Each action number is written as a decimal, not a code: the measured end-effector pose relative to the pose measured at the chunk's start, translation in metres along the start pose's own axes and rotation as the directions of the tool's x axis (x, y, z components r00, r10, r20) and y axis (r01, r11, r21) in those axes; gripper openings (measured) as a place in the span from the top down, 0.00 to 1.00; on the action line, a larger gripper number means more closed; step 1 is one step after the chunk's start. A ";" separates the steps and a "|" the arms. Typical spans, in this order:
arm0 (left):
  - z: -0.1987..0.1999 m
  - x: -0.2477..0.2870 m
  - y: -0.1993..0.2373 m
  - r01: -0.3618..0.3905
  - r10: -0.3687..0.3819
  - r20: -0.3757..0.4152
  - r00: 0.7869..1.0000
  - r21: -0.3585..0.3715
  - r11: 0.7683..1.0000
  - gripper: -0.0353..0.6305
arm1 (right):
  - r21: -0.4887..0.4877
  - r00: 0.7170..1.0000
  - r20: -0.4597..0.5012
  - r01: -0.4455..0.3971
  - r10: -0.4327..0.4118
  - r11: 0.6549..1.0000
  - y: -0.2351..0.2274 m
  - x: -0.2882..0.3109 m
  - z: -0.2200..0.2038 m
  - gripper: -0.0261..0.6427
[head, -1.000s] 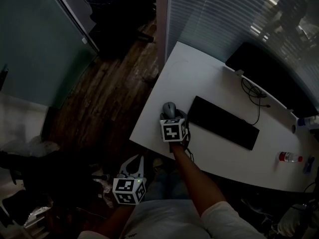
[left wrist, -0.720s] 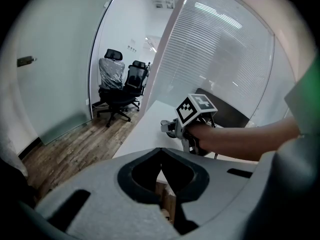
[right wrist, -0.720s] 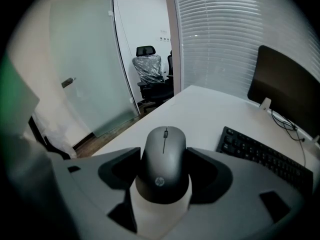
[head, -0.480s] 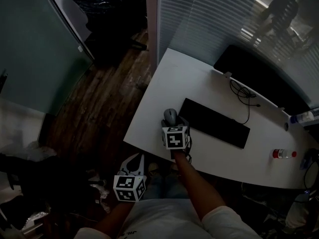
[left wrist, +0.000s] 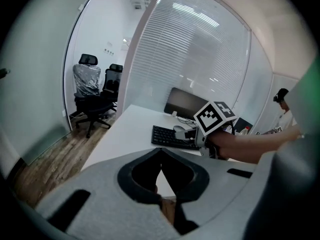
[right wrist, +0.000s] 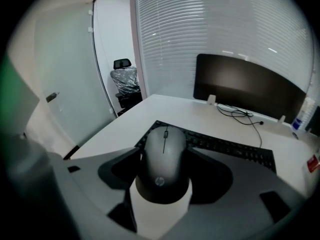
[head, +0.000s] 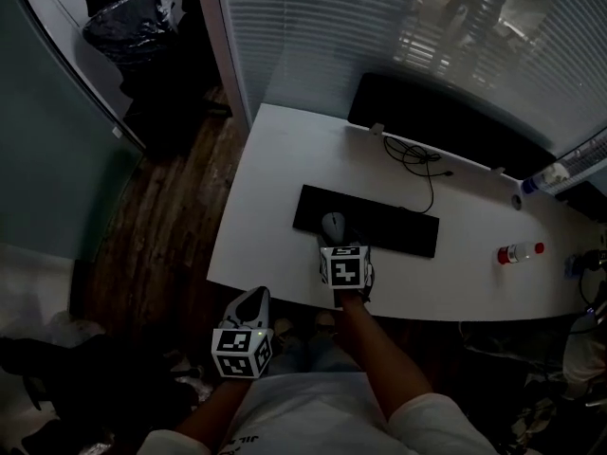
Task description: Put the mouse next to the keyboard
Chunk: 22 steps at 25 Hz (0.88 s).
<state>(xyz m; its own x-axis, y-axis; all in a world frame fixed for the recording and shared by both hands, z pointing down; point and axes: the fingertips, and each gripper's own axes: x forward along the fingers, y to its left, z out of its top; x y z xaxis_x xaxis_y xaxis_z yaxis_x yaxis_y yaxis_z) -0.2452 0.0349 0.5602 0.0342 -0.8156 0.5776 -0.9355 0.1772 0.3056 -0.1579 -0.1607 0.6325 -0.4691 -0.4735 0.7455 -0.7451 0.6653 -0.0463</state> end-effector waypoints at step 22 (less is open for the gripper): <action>-0.009 0.048 -0.147 0.233 -0.223 -0.082 0.971 0.151 0.961 0.94 | 0.219 0.955 -0.033 0.295 -0.295 0.930 -0.240 -0.127 -0.109 0.52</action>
<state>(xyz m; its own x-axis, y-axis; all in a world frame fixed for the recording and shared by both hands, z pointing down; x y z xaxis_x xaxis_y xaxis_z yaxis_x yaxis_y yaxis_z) -0.1025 -0.0252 0.5496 0.2706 -0.7866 0.5550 -0.9438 -0.1030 0.3142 0.1319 -0.1972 0.6219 -0.2127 -0.6293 0.7474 -0.9352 0.3528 0.0309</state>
